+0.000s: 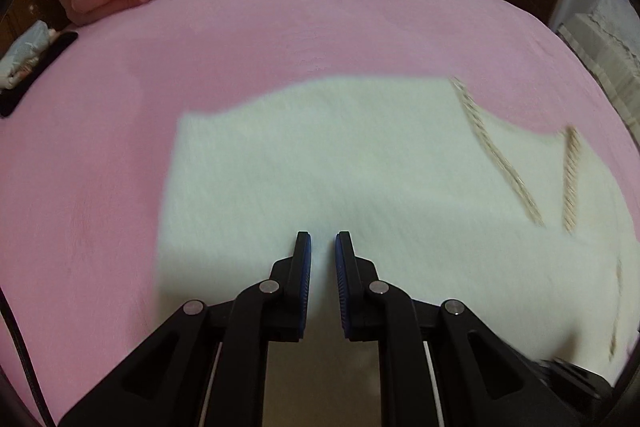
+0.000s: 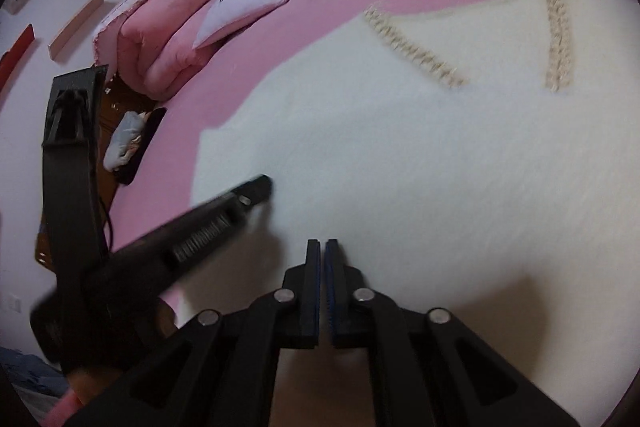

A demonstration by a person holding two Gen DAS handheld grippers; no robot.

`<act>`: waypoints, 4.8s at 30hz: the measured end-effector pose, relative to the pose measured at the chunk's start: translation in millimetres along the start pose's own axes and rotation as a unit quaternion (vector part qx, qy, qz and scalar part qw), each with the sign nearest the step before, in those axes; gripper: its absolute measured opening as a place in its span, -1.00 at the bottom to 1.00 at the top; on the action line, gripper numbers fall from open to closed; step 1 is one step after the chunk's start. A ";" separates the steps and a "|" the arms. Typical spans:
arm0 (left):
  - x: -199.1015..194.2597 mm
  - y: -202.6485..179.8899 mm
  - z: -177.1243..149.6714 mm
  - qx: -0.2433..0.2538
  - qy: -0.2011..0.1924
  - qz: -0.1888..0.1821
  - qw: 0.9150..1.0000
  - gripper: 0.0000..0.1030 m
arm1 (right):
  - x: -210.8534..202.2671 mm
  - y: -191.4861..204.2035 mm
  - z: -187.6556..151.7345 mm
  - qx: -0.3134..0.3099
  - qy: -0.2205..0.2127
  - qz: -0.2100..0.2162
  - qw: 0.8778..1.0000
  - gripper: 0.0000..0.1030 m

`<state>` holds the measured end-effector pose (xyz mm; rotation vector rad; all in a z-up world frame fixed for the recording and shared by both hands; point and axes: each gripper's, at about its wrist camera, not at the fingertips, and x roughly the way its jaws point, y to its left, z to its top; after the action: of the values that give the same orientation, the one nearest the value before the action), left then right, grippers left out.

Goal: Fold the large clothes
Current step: 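Release the sleeve with the left gripper and smooth it flat, then grasp the cuff of the other sleeve with the right gripper and lift, then lay the held sleeve across the cardigan body with the right gripper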

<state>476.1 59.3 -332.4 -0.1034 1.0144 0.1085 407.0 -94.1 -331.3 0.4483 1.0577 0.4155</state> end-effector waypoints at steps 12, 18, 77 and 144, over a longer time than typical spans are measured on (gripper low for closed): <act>32.2 62.7 17.5 -0.066 0.013 -0.001 0.998 -0.88 | -126.7 -178.8 18.4 0.183 -0.173 -0.139 0.958 -1.00; -1.7 37.1 46.1 0.029 -0.010 0.118 0.993 -0.75 | -132.6 -151.5 19.4 0.142 -0.180 -0.203 0.952 -0.90; -242.4 -347.6 -178.9 0.159 0.150 -0.057 0.974 0.62 | -442.3 -302.7 -130.4 0.311 -0.090 -0.173 0.930 0.33; -172.0 -1.6 -77.1 -0.032 0.137 -0.049 0.989 0.62 | -181.7 -64.3 -27.9 0.092 -0.186 -0.211 0.955 -0.77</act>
<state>321.5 39.9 -226.4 -0.2308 1.2784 0.0375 310.9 -239.6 -244.8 0.4303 0.7970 -0.1483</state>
